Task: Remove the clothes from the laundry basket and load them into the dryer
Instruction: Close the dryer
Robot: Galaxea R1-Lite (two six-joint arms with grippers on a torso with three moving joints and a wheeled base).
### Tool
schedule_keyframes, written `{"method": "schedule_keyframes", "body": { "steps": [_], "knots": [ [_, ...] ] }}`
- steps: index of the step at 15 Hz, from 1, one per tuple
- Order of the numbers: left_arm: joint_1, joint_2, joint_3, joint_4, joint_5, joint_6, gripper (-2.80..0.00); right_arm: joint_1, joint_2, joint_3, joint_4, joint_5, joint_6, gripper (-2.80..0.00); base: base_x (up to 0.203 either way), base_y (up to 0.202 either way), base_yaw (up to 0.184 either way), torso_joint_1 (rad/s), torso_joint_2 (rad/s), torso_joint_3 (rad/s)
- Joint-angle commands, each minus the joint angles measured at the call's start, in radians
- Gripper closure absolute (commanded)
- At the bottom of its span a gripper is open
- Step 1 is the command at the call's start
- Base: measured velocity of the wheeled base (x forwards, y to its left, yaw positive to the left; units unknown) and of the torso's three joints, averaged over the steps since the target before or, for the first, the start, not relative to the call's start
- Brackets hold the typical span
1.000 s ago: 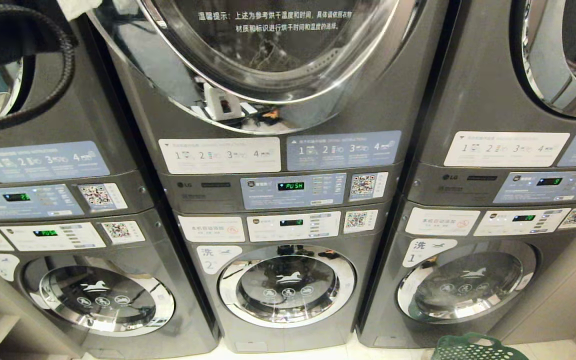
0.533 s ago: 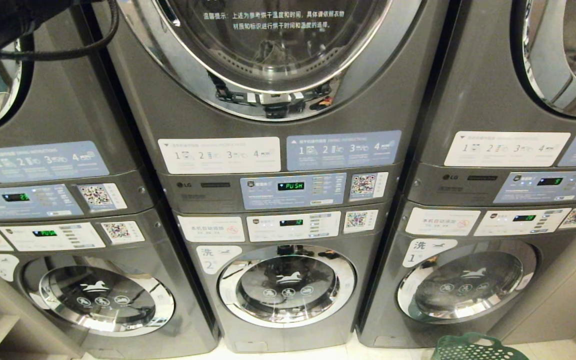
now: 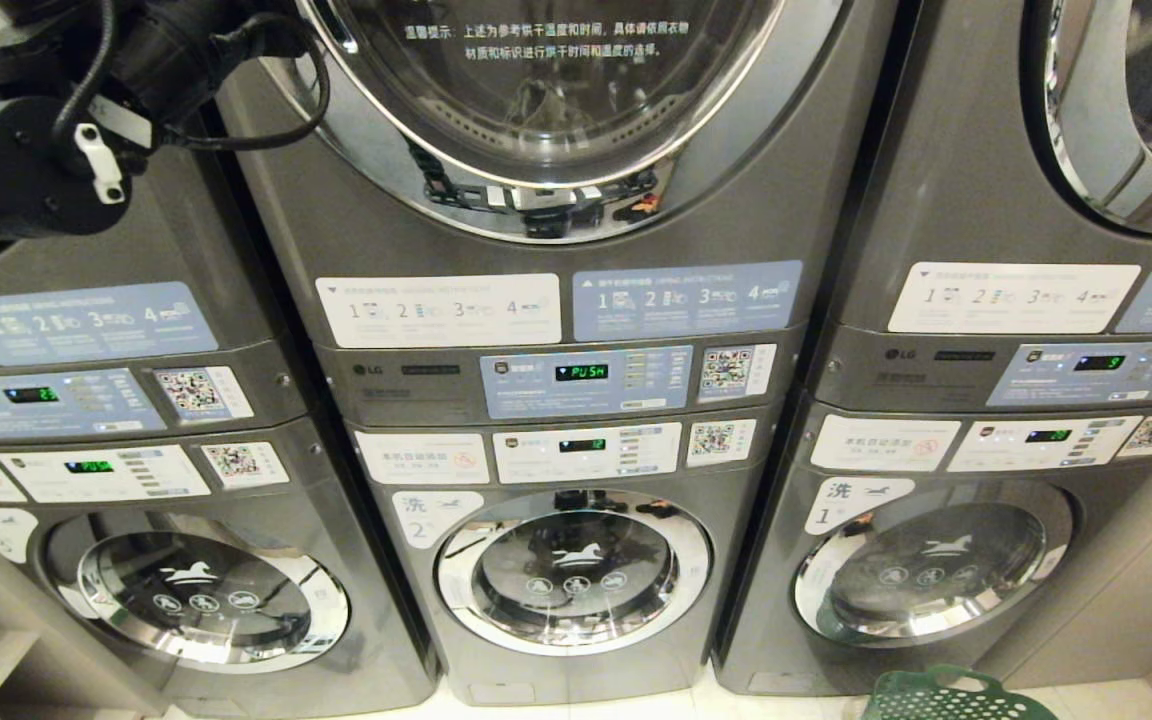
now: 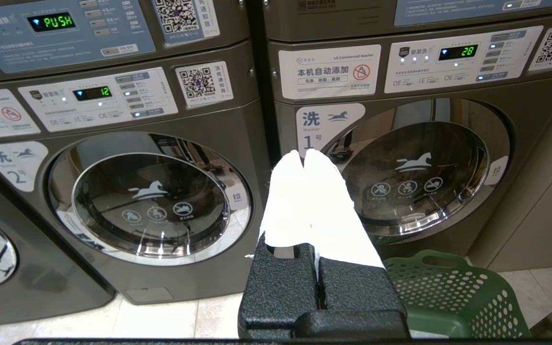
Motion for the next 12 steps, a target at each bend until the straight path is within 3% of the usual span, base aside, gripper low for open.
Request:
{"method": "schedule_keyframes", "body": {
  "steps": [1,12],
  "knots": [
    [0.011,0.037,-0.002,-0.045,0.001,0.010,0.00,0.000,0.000,0.001,0.000,0.000,0.000,0.00,0.000,0.000,0.000,0.000,0.00,0.000],
    [0.021,0.061,-0.002,-0.204,-0.003,0.020,0.00,0.000,0.000,0.001,-0.002,0.000,0.002,0.00,0.000,0.000,0.000,0.000,0.00,0.000]
  ]
}}
